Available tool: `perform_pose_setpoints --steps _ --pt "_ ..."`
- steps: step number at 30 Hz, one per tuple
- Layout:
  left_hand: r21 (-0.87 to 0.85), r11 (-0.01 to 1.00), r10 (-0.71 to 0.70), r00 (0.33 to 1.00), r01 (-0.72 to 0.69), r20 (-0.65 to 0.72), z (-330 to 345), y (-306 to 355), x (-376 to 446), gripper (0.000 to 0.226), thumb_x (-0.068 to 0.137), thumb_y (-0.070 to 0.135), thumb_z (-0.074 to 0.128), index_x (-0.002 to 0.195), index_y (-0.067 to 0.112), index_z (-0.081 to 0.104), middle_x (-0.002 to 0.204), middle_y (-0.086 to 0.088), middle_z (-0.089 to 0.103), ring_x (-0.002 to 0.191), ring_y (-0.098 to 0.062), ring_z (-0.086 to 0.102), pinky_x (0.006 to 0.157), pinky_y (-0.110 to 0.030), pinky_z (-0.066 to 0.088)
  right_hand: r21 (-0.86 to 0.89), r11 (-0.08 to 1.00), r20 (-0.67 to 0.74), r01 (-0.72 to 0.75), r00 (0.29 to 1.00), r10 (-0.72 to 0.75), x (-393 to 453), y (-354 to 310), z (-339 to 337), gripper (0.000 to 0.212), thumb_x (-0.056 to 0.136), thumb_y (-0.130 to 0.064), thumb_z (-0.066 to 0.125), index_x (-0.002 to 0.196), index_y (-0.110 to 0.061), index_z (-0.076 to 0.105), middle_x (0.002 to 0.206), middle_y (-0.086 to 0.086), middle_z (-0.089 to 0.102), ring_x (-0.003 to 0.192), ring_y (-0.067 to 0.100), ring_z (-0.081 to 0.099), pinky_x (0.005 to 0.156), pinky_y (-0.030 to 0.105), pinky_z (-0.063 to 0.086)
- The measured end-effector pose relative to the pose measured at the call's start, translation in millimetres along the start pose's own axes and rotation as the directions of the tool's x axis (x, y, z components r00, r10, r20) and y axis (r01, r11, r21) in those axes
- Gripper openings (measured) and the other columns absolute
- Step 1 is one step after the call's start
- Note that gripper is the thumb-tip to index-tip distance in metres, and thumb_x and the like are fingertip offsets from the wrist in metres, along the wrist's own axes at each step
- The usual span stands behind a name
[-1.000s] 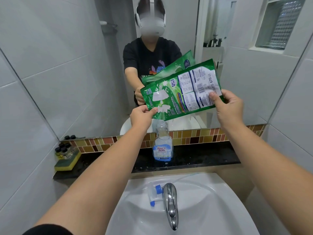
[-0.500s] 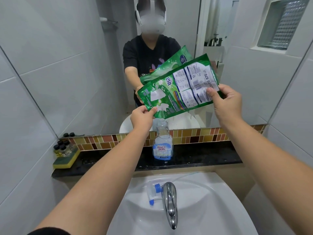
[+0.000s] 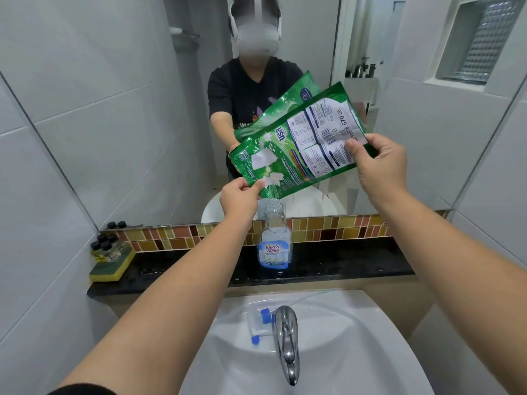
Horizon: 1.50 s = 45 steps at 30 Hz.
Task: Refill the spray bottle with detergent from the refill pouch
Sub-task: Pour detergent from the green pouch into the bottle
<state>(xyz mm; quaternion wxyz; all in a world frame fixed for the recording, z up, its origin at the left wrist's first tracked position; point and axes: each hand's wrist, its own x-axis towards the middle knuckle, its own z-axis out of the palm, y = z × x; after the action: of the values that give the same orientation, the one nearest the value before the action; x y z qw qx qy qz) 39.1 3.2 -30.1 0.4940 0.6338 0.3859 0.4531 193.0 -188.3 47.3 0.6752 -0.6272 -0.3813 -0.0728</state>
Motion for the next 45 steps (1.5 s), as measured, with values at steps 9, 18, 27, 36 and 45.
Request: perform_pose_setpoints --steps 9,18,27,36,45 --pt "-0.008 1.0 0.004 1.0 -0.004 -0.003 -1 2 1 0.025 0.079 0.031 0.081 0.064 0.02 0.064 0.047 0.015 0.059 0.052 -0.002 0.064 0.053 -0.02 0.043 -0.036 0.998 -0.01 0.059 0.998 -0.06 4 -7 3 0.01 0.089 -0.025 0.069 0.098 -0.02 0.073 0.084 -0.004 0.073 0.074 0.002 0.065 0.067 0.021 0.055" --pt "0.023 0.999 0.03 1.0 -0.03 0.0 -2 4 2 0.019 0.08 0.035 0.08 0.074 0.02 0.07 0.066 0.004 0.07 0.068 -0.014 0.07 0.06 -0.025 0.05 -0.07 0.995 -0.035 0.071 0.997 -0.073 5 -8 2 0.012 0.091 -0.024 0.067 0.1 -0.018 0.072 0.084 -0.006 0.071 0.071 -0.005 0.063 0.064 0.016 0.053" --pt "0.02 0.999 0.035 0.999 -0.035 0.003 1 6 3 0.025 0.079 0.036 0.08 0.065 0.022 0.065 0.047 0.016 0.059 0.062 -0.014 0.065 0.056 -0.024 0.044 -0.073 0.994 -0.064 0.082 0.994 -0.086 5 -10 -1 0.008 0.089 -0.021 0.069 0.097 -0.019 0.07 0.087 0.0 0.072 0.077 0.01 0.065 0.07 0.027 0.057" --pt "0.012 0.999 0.031 1.0 -0.031 0.003 2 5 2 0.03 0.079 0.034 0.081 0.06 0.023 0.06 0.045 0.019 0.057 0.061 -0.013 0.064 0.055 -0.023 0.042 -0.064 0.996 -0.06 0.06 0.996 -0.064 4 -11 -1 0.01 0.09 -0.02 0.068 0.099 -0.015 0.068 0.097 0.008 0.073 0.09 0.025 0.07 0.077 0.047 0.059" --pt "0.022 0.999 0.037 0.999 -0.037 -0.003 3 7 3 0.032 0.078 0.035 0.081 0.058 0.022 0.058 0.044 0.019 0.056 0.057 -0.01 0.06 0.054 -0.023 0.04 -0.045 0.997 -0.058 0.068 0.996 -0.07 5 -11 -2 0.009 0.09 -0.019 0.068 0.098 -0.018 0.067 0.098 0.008 0.073 0.091 0.024 0.07 0.077 0.046 0.059"
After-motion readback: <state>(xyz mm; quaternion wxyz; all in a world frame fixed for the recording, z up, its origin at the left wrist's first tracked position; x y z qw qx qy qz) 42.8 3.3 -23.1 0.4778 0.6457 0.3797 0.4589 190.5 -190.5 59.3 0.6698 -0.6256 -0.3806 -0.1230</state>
